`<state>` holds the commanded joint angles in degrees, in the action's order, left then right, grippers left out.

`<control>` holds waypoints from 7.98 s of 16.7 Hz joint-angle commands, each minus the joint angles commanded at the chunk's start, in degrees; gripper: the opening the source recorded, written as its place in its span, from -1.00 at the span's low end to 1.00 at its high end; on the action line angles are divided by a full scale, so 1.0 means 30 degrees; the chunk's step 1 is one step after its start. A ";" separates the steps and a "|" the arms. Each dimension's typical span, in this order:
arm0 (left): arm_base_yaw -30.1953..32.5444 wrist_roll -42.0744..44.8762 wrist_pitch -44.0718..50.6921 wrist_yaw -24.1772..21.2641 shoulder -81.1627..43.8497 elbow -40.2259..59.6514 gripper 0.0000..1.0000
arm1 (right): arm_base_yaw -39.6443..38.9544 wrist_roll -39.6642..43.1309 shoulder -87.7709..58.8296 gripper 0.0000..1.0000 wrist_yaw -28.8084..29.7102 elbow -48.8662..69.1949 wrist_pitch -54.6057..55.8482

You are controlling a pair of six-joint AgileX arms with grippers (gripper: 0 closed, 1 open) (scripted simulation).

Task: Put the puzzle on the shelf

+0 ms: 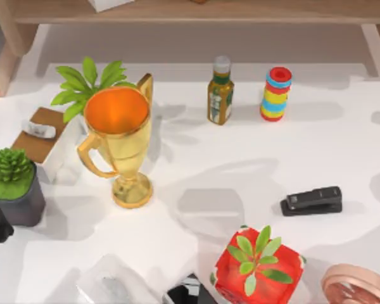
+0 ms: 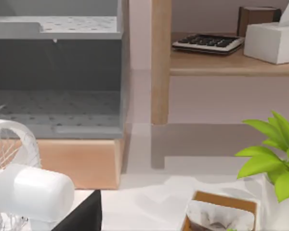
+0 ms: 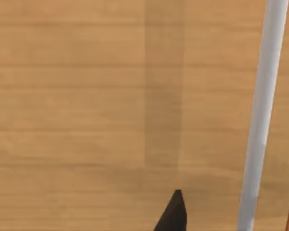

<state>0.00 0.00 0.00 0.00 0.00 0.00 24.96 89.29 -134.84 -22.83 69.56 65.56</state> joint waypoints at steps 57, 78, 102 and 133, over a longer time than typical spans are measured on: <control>0.0000 0.0000 0.0000 0.0000 0.0000 0.0000 1.00 | 0.5270 -0.0135 0.5567 -0.85 -0.5282 -1.3920 0.8319; 0.0000 0.0000 0.0000 0.0000 0.0000 0.0000 1.00 | 0.5253 -0.0134 0.5562 1.00 -0.5280 -1.3894 0.8317; 0.0000 0.0000 0.0000 0.0000 0.0000 0.0000 1.00 | 0.7827 -0.5407 0.6763 1.00 0.0935 0.1445 -1.3715; 0.0000 0.0000 0.0000 0.0000 0.0000 0.0000 1.00 | -0.0889 -1.8399 -0.3394 1.00 0.5580 2.1521 -4.5003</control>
<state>0.00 0.00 0.00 0.00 0.00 0.00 22.29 34.09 -145.02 -6.09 134.13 -69.44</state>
